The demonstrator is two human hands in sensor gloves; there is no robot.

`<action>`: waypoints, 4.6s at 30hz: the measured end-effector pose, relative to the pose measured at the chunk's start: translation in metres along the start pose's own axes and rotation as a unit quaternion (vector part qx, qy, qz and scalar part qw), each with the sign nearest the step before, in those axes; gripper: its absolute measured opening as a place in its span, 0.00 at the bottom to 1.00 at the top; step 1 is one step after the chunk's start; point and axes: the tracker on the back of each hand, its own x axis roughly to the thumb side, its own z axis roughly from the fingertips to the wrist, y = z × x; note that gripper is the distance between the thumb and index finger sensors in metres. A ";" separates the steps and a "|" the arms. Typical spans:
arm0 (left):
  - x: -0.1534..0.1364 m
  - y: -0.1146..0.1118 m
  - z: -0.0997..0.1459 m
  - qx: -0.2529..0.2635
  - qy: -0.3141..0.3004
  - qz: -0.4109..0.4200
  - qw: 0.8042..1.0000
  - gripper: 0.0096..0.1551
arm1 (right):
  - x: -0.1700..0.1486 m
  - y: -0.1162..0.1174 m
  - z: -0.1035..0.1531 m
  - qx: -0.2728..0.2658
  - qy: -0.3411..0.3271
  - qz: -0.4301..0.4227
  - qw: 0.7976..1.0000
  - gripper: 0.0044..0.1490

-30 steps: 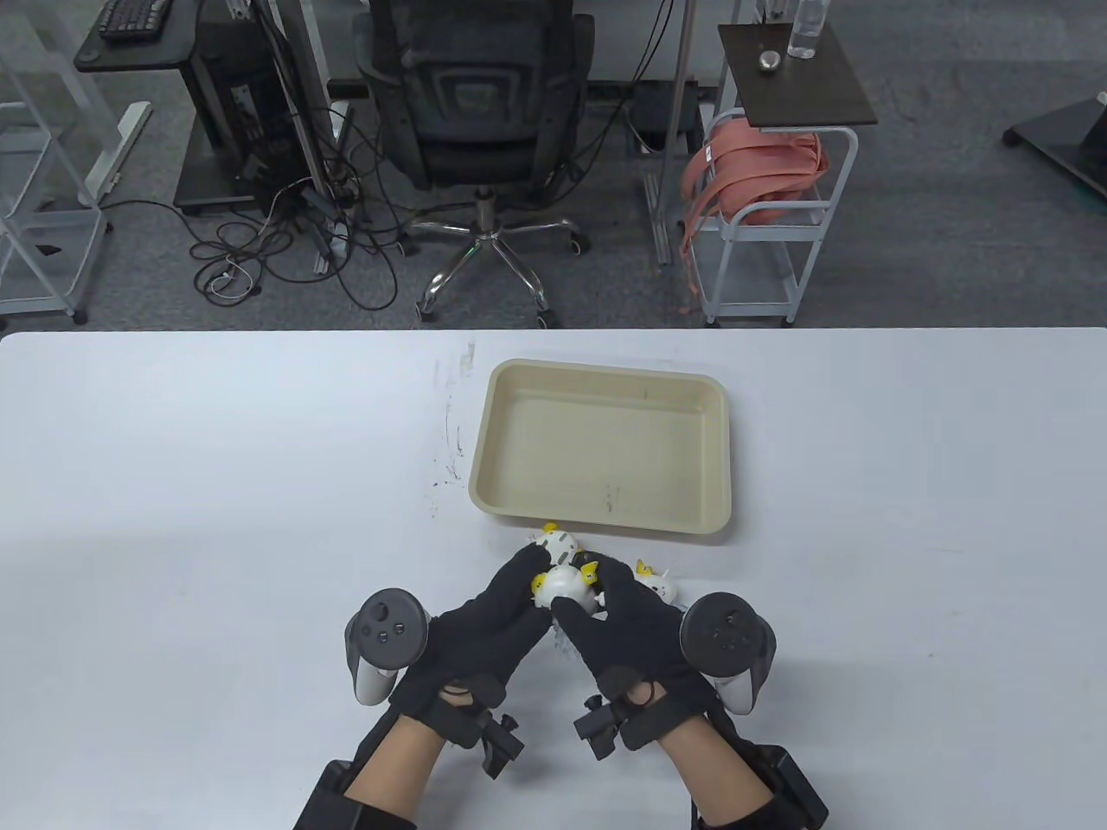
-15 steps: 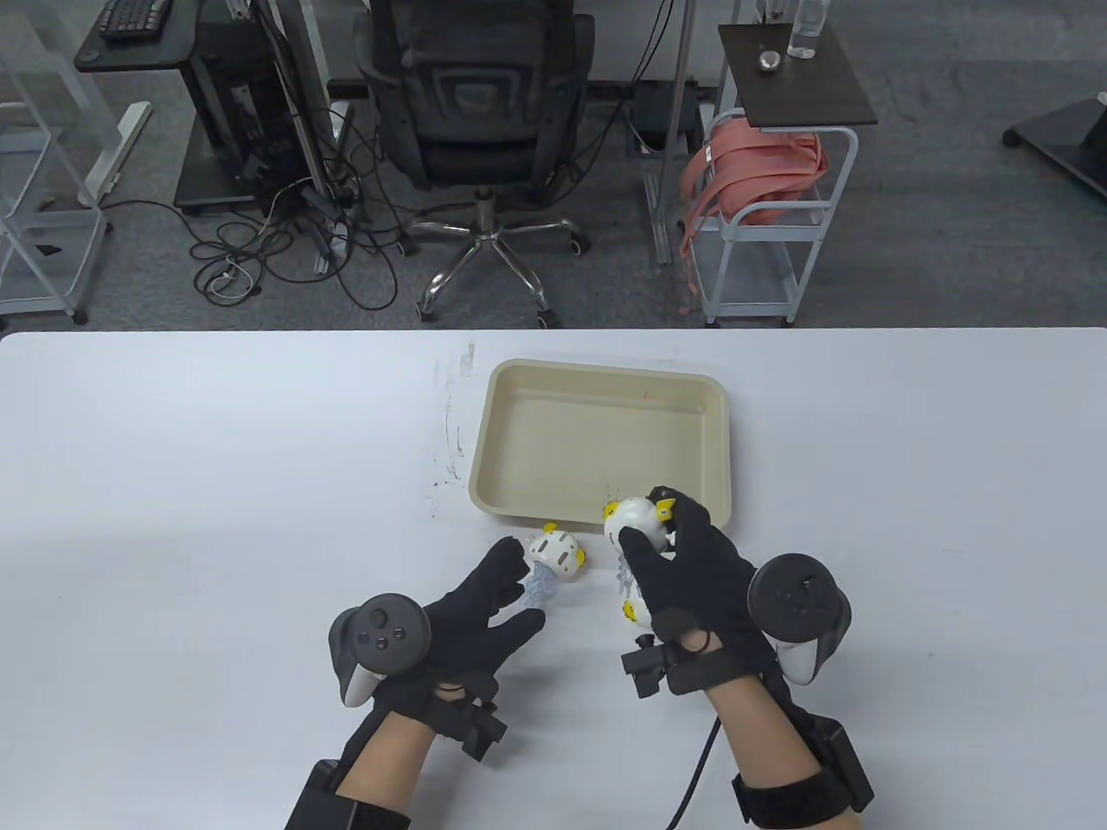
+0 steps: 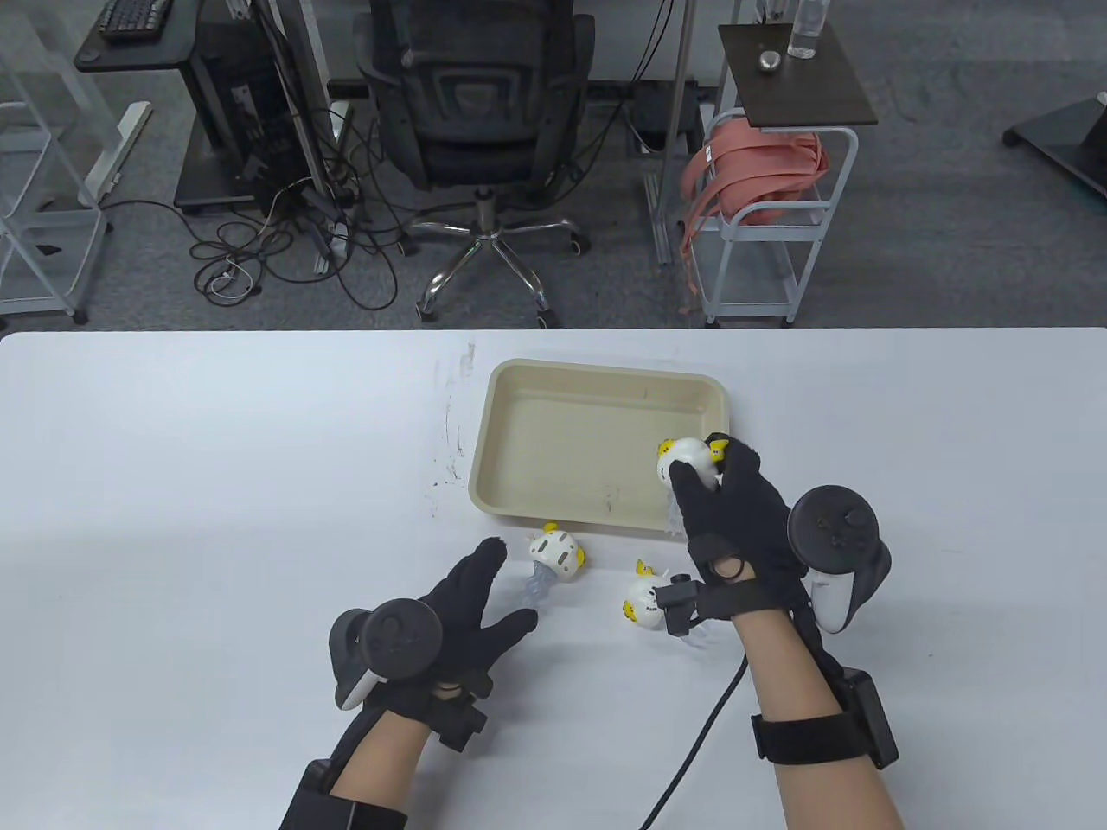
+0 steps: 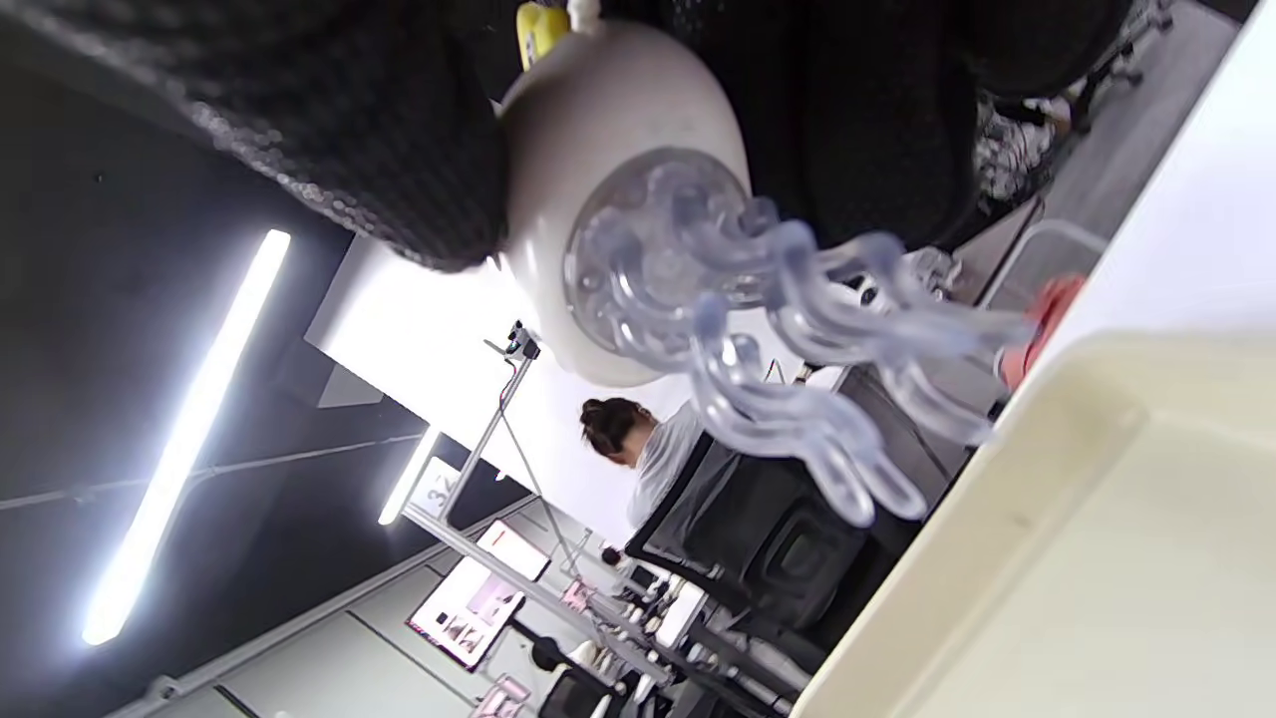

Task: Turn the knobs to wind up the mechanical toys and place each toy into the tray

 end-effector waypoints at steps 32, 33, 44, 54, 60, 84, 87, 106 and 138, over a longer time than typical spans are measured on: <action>0.005 -0.003 -0.002 -0.036 0.018 -0.138 0.990 0.50 | -0.060 0.123 -0.064 0.102 0.071 0.439 0.890 0.46; 0.004 -0.003 -0.002 -0.036 0.018 -0.138 0.990 0.50 | -0.061 0.124 -0.064 0.105 0.071 0.442 0.888 0.46; 0.005 -0.004 -0.002 -0.040 0.022 -0.135 0.990 0.50 | -0.064 0.131 -0.062 0.119 0.071 0.451 0.882 0.44; 0.002 -0.002 -0.002 -0.040 0.029 -0.136 0.989 0.50 | -0.057 0.122 -0.055 0.124 0.061 0.438 0.888 0.52; 0.001 0.000 -0.002 -0.035 0.031 -0.139 0.989 0.50 | -0.045 0.110 -0.043 0.147 0.050 0.395 0.905 0.60; -0.004 0.012 0.000 -0.001 0.040 -0.144 0.989 0.53 | -0.016 0.053 0.065 0.156 -0.064 0.253 0.953 0.67; -0.003 0.011 0.001 -0.008 0.042 -0.146 0.988 0.53 | -0.024 0.056 0.070 0.149 -0.072 0.290 0.943 0.66; 0.002 0.003 -0.002 -0.027 0.044 -0.162 0.985 0.52 | -0.056 0.093 0.090 0.199 -0.067 0.400 0.892 0.59; 0.004 -0.004 -0.004 -0.050 0.045 -0.152 0.986 0.53 | -0.068 0.110 0.090 0.196 -0.062 0.456 0.866 0.52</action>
